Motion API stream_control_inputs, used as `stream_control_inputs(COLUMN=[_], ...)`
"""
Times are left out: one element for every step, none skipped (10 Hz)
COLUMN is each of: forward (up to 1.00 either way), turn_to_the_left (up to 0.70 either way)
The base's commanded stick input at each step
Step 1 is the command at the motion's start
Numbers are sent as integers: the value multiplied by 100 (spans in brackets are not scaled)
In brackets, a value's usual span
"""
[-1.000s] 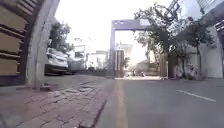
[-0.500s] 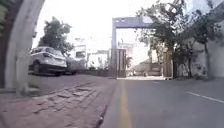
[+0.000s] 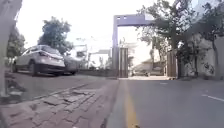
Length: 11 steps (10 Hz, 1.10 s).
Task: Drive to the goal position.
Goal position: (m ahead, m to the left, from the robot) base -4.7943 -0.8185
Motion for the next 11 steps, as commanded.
stream_control_inputs(forward=[100,100,100,100,100,100,100,100,100,100,100], turn_to_the_left=[0,-40,-40,-40,-40,-40,-40,-40,-40,-40,-40])
